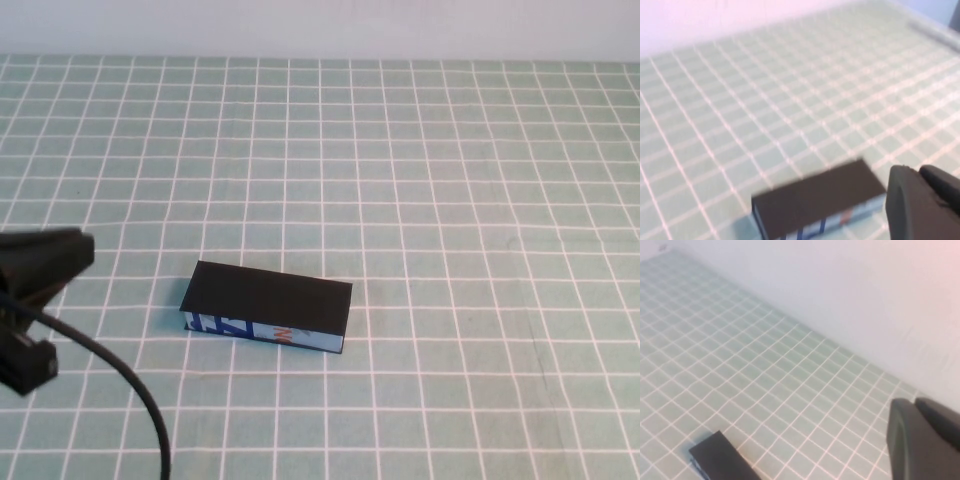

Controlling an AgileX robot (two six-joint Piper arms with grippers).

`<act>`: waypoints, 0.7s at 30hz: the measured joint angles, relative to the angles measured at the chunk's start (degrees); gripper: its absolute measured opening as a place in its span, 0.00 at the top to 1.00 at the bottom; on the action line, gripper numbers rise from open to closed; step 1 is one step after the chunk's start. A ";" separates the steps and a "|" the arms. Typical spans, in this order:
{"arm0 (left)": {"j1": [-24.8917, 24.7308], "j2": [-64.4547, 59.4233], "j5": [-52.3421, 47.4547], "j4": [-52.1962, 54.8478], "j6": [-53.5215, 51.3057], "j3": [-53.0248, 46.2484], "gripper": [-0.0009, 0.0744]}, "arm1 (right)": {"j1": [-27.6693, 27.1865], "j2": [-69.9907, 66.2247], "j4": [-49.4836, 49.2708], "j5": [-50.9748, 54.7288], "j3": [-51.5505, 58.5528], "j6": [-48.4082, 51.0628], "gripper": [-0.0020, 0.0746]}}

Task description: Return glasses to glasses case

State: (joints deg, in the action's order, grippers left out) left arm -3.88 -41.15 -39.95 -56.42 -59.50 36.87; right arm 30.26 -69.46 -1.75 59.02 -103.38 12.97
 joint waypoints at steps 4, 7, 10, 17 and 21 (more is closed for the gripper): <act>0.00 0.00 2.74 -4.46 -1.87 0.00 0.99 | 0.00 14.07 0.74 -9.03 18.83 -0.90 0.99; 0.00 0.00 4.52 -5.92 -1.87 0.00 0.99 | 0.00 23.40 3.03 -14.92 34.34 -4.18 0.99; 0.08 0.00 5.41 -6.42 -1.76 0.00 0.99 | 0.00 32.18 8.47 -19.22 49.63 -11.86 0.99; 0.08 0.00 5.50 -6.52 -1.68 0.00 0.99 | 0.00 48.78 18.70 -26.98 71.82 -22.94 0.99; 0.08 0.00 5.39 -6.52 -1.54 0.00 0.99 | 0.00 53.93 20.16 -28.46 76.66 -23.58 0.99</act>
State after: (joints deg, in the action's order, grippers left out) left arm -3.81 -41.15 -34.56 -62.94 -61.03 36.87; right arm 30.26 -15.52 18.42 30.57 -26.72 -10.61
